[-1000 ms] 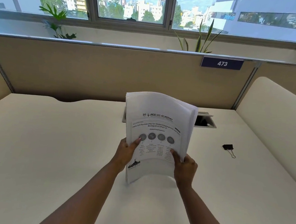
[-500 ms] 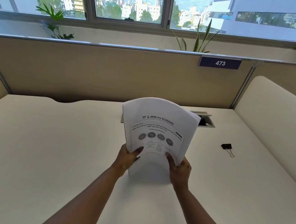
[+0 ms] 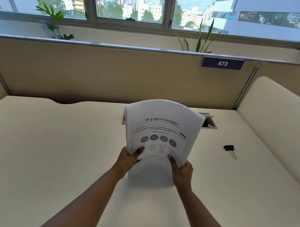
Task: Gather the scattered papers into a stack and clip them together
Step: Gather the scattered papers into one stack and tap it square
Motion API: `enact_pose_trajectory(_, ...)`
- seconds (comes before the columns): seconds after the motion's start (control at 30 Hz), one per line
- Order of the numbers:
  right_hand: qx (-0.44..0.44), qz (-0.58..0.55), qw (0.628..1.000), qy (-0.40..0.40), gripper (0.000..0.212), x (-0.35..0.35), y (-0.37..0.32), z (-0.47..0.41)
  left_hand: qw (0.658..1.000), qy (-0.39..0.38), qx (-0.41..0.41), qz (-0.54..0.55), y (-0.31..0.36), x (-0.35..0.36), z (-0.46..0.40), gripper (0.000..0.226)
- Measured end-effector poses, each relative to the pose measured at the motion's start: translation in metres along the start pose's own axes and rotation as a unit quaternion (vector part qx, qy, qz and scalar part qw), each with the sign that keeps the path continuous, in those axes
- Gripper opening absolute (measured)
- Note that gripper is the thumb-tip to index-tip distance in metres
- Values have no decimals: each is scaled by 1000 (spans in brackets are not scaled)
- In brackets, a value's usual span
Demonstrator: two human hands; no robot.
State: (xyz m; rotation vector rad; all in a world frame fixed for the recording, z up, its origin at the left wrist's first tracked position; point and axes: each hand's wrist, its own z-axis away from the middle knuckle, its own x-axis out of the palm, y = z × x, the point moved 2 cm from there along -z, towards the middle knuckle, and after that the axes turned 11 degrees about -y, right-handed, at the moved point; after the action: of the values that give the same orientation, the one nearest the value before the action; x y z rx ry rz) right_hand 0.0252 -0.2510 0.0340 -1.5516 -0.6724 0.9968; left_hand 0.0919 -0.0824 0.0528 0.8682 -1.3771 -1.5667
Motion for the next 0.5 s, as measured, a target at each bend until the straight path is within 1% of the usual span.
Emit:
enact_pose_trajectory(0.1,4,9,1000,6,27,-1,1,-2,1000,2,-2,-10,2,0,0,34)
enact_pose_trajectory(0.27,5,19,1000,-1,31,-3,-4,-6,999,18,-11,-26,7,-4,-1,31)
enact_pose_trajectory(0.4,-3,62,997,-56,32,-11,-12,-13,999,6,-25,-31,11,-12,-5,33)
enact_pose_trajectory(0.5,31,70,992,-104,34,-16,-14,-20,999,5,-46,-17,11,-15,-7,36)
